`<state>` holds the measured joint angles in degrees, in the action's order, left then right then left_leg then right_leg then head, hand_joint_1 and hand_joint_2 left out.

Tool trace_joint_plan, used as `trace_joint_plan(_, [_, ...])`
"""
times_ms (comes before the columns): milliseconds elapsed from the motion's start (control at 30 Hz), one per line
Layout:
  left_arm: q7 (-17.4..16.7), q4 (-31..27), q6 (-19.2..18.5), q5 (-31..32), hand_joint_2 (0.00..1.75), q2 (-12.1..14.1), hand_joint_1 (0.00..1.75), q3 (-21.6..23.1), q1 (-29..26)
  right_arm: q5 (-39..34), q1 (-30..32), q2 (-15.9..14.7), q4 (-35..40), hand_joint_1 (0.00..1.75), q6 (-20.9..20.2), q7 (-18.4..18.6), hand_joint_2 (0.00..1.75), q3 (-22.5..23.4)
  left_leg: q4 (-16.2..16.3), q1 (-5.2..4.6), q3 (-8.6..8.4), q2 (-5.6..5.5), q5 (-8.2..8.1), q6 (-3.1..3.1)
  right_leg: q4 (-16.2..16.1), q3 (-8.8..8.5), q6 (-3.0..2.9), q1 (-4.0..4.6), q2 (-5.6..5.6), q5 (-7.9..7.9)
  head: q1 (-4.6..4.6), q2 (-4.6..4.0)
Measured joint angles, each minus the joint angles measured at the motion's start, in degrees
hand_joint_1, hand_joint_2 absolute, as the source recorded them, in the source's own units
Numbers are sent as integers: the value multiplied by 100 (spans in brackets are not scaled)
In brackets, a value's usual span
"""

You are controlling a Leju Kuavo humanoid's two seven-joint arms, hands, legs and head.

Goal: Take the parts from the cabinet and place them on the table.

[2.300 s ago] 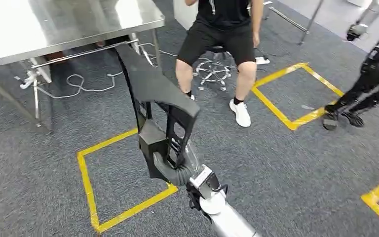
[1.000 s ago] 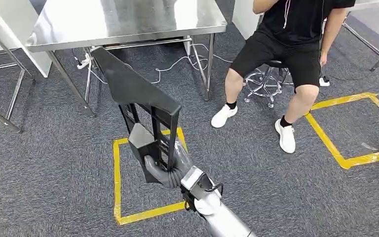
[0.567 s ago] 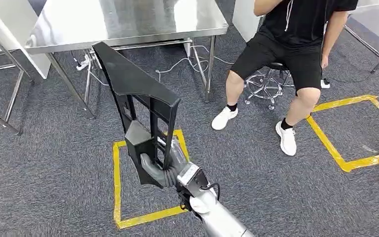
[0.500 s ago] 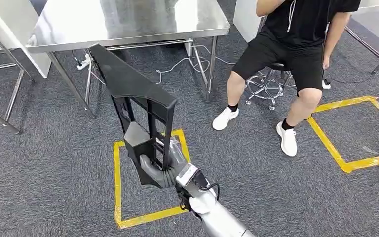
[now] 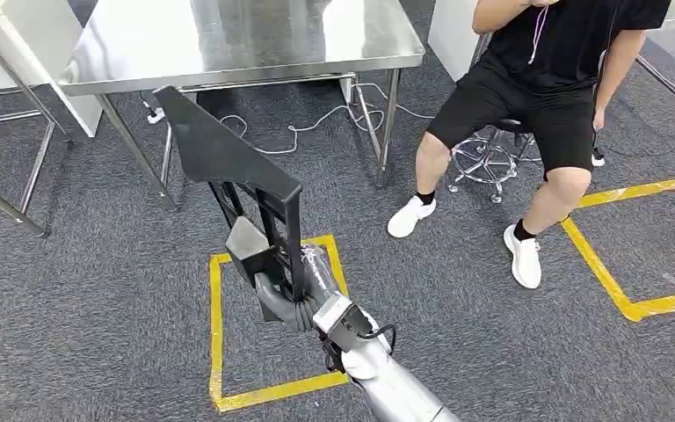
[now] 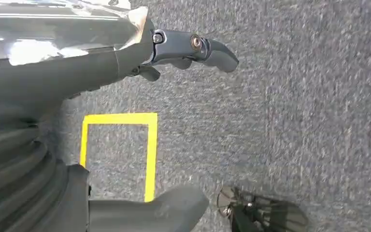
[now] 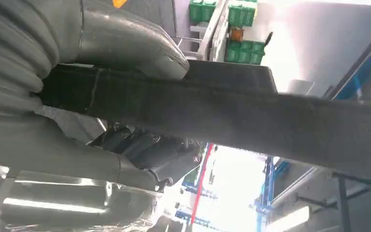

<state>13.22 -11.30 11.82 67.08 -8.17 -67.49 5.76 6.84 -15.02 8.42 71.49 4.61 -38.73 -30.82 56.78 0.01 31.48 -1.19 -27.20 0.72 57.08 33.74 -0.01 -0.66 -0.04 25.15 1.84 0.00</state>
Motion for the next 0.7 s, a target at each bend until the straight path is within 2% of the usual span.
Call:
trace_joint_plan(33, [-22,-7,0,-2,175,14,0,-7,1,22,-3,26,2,175,2,26,175,-6,68,19,-7,8,-44,-33,-28,-57,-24,-38,4,-4,7,0])
trace_joint_plan(67, [-28,-2,0,-7,175,4,0,-13,5,24,-31,53,2,175,2,28,175,-22,345,26,114,40,-196,-81,-33,-96,-81,-48,-3,30,-26,0])
trace_joint_plan(100, [-37,-2,0,-7,175,7,0,-17,11,26,-47,72,2,175,2,33,175,-26,712,56,313,54,-374,-120,-33,-116,-101,-47,-3,44,-28,0])
trace_joint_plan(133, [-46,-2,0,-9,175,18,0,-22,13,26,-53,85,0,175,2,46,175,-28,1190,77,595,74,-572,-158,-33,-132,-121,-40,-5,61,-28,0])
trace_joint_plan(167, [-59,-2,0,-9,175,17,0,-24,7,26,-52,85,0,175,2,68,175,-30,1582,88,849,84,-688,-184,-31,-140,-141,-37,-5,79,-28,0])
trace_joint_plan(200, [-59,-2,-2,-9,175,17,0,-24,2,26,-49,87,0,175,2,90,175,-33,1781,99,1020,90,-672,-197,-31,-153,-133,-36,-3,100,-28,0])
trace_joint_plan(233, [-57,-2,-13,-9,175,17,0,-26,-1,26,-49,87,0,175,2,94,175,-35,1695,114,1049,97,-502,-202,-31,-177,-125,-36,2,121,-31,0])
trace_joint_plan(267, [-55,-2,-37,-11,175,26,0,-26,-1,26,-49,87,0,175,4,94,175,-39,1315,123,918,106,-189,-201,-31,-221,-115,-37,5,150,-28,0])
trace_joint_plan(300, [-44,-2,-42,-9,175,31,0,-26,1,26,-51,94,0,175,4,94,175,-44,778,126,679,107,141,-182,-33,-275,-97,-38,8,192,-28,0])
trace_joint_plan(333, [-33,-2,-42,-7,175,37,0,-26,1,26,-51,105,0,175,7,96,175,-46,264,123,425,117,381,-134,-37,-325,-74,-37,8,227,-28,0])
trace_joint_plan(367, [-22,-2,-42,-2,175,48,0,-26,7,26,-52,120,2,175,11,100,175,-48,47,103,305,139,301,-85,-45,-361,-40,-23,6,256,-22,0])
trace_joint_plan(400, [-9,-2,-42,0,175,48,0,-24,17,28,-54,118,7,175,17,101,175,-48,20,63,293,135,262,-42,-56,-358,9,7,6,285,-26,0])
trace_joint_plan(433, [7,-2,-42,0,175,50,0,-24,19,31,-49,122,20,175,24,105,175,-48,15,40,290,128,230,15,-100,-372,48,-10,0,298,-26,0])
trace_joint_plan(467, [15,-2,-42,0,175,57,0,-24,10,35,-23,118,26,175,26,109,175,-50,-65,34,278,105,225,75,32,-420,112,19,0,210,-26,0])
trace_joint_plan(500, [18,-2,-39,0,175,57,0,-26,1,39,-13,120,48,175,37,111,175,-50,-89,33,178,91,218,156,32,-448,176,20,-1,169,-20,0])
trace_joint_plan(533, [24,-2,-37,0,175,53,0,-24,-4,44,0,111,55,175,44,118,175,-50,-145,64,90,88,248,194,108,-371,169,10,-2,266,-15,0])
trace_joint_plan(567, [31,-2,-35,0,175,48,0,-24,-1,50,-3,109,74,175,52,120,175,-50,-142,56,36,90,246,227,293,-320,151,9,4,371,-9,0])
trace_joint_plan(600, [37,-2,-35,0,175,50,0,-24,3,59,-1,103,81,175,57,120,175,-50,-142,55,11,90,226,257,635,-142,142,5,4,512,-9,0])
trace_joint_plan(633, [48,-2,-33,0,175,50,0,-24,5,61,18,94,79,175,59,122,175,-50,-141,50,-9,86,205,274,1106,149,101,-1,4,693,-9,0])
trace_joint_plan(667, [53,-4,-33,0,175,52,0,-24,2,76,48,74,79,175,63,125,175,-50,-139,48,-25,79,175,278,1576,468,93,-4,5,866,-9,0])
trace_joint_plan(700, [53,-2,-33,0,175,52,0,-24,-3,81,73,57,79,175,66,127,175,-50,-139,47,-51,71,143,268,1804,661,141,-4,5,919,-4,0])
